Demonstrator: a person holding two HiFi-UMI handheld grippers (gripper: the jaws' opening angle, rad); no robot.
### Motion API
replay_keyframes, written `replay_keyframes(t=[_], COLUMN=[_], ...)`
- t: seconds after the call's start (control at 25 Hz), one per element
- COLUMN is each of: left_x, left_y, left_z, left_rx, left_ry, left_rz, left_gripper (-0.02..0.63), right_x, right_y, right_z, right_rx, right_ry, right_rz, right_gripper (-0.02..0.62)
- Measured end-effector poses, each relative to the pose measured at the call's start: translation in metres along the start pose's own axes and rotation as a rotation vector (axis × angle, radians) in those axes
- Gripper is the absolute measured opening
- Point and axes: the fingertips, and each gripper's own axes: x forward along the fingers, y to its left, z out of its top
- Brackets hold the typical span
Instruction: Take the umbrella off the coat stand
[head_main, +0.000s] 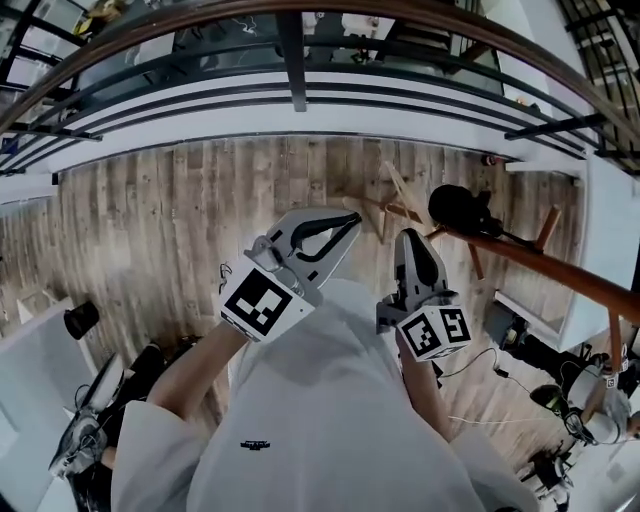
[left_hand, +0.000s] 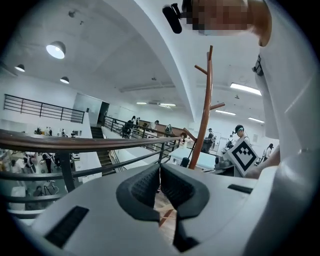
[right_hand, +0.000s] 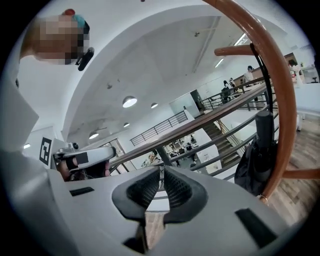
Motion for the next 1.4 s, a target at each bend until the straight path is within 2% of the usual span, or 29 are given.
replay_keyframes(t=[0.12, 0.52, 0.68, 0.92, 1.2, 1.4], left_x=[0.007, 0.026, 0.039, 0.058, 0.094, 0.12], left_y=[-0.002, -0.007, -0.003, -0.006, -0.004, -0.004], left_z=[-0.007, -0.028, -0.035, -0.041, -0.045, -0.062], left_rx=[-0.01, 0.031, 0.045, 0.072, 0.134, 0.167], left_ry=[0.037, 0.122, 0.14, 0.135, 0.056, 0.068], left_rz=[-0.051, -0.263, -0.31, -0.387, -0.474, -0.508], left_gripper=[0.021, 0.021, 0.021, 0.021, 0.023, 0.023], right_x=[-0.004, -0.018, -0.019, -0.024, -0.024, -0.021], right_y=[-0.003, -0.006, -0.01, -0.013, -0.033, -0.051], right_z=[0.008, 0.01, 0.012, 0.011, 0.002, -0.01], right_rx=[0.049, 0.012, 0.043, 0.062, 0.046, 0.024], right_ry=[-0.044, -0.127, -0.17, -0.196, -0.175, -0.145], right_rz=[-0.009, -0.145, -0.193, -0.238, -0.266, -0.279], right_gripper=[0.051, 0.051, 0.051, 0.051, 0.051, 0.051])
